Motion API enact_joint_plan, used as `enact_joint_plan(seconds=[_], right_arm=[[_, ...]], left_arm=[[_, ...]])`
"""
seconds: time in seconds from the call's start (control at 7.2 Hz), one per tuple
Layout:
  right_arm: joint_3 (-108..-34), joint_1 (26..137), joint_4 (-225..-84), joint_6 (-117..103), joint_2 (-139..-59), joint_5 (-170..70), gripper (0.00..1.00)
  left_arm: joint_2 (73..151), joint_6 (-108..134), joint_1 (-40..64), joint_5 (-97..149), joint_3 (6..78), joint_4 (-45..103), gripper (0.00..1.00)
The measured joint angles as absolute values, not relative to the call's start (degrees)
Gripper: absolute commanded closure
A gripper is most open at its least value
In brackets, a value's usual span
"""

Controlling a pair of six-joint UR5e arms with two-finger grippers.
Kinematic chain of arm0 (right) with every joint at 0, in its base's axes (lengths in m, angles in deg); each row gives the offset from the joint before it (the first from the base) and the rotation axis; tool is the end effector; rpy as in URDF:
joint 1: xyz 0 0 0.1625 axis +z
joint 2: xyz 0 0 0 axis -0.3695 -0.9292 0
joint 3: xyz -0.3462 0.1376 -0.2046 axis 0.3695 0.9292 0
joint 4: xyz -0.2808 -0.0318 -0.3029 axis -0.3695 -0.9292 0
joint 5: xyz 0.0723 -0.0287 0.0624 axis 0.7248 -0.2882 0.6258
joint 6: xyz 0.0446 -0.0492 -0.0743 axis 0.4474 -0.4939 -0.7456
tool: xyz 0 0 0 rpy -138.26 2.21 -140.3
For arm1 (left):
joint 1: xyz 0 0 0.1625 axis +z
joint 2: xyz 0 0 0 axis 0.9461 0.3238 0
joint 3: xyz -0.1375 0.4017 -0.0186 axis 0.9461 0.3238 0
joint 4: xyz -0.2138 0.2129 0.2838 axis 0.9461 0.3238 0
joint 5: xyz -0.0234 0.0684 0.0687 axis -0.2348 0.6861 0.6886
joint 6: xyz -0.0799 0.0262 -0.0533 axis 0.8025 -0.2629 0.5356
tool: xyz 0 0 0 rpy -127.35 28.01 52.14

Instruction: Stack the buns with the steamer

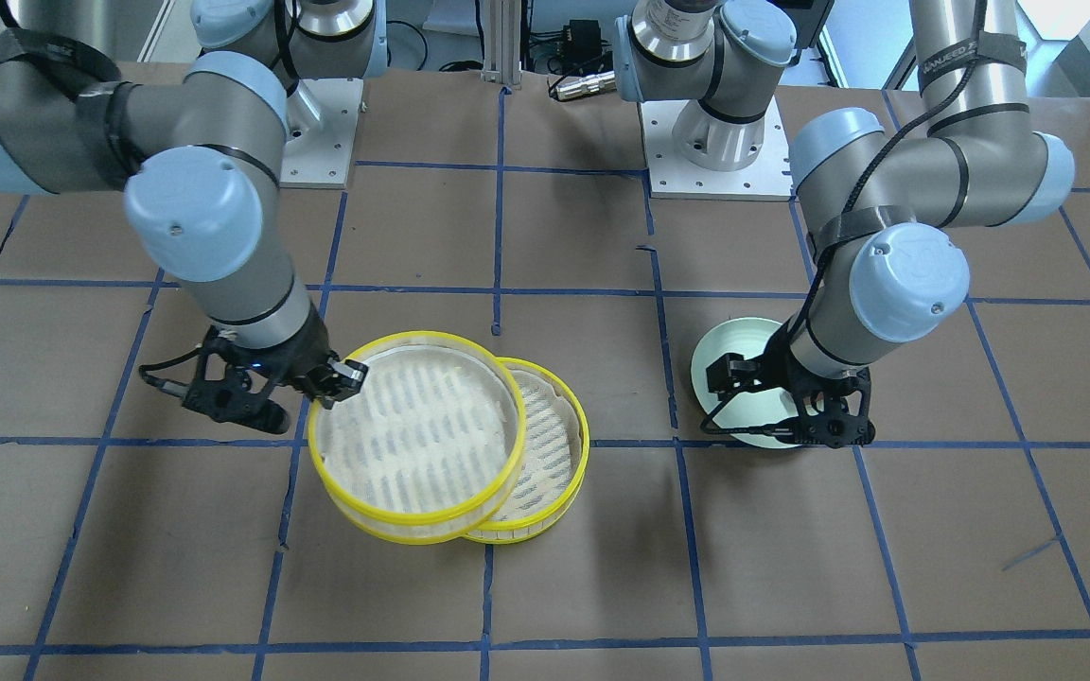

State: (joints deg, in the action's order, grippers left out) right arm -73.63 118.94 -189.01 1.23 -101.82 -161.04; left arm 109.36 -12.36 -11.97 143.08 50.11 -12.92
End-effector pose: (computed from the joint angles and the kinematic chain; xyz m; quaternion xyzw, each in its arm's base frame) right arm 0.2092 -0.5618 0.3176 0.1514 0.9882 0.0175 0.0121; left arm -0.0558 -0.5680 0.2833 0.0376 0.9943 0.0939 0.0334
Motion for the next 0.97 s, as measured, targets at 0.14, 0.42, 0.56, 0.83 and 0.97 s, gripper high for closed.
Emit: enact_joint_plan(seconds=[0.14, 0.42, 0.56, 0.83, 0.97], right_arm=[[-73.44, 122.18, -189.23, 6.02, -100.23, -161.03, 0.92], [-73.28, 125.58, -190.07, 9.65, -98.31, -161.56, 0.92], [-73.25, 125.96, -190.29, 9.74, -97.99, -161.80, 0.91], [-73.17, 126.08, -190.28, 9.35, -97.87, -162.71, 0.81], [-73.22, 126.09, -190.25, 9.30, -97.85, -162.99, 0.61]], left_arm=[[109.50, -19.15, -10.78, 149.46, 50.94, -12.78, 0.00], [110.05, -26.22, -9.96, 155.56, 54.03, -13.63, 0.00], [110.59, -28.88, -9.86, 156.80, 55.80, -15.00, 0.09], [112.36, -31.34, -9.81, 157.16, 58.93, -20.05, 0.15], [113.27, -31.58, -9.78, 157.04, 59.32, -21.38, 0.37]])
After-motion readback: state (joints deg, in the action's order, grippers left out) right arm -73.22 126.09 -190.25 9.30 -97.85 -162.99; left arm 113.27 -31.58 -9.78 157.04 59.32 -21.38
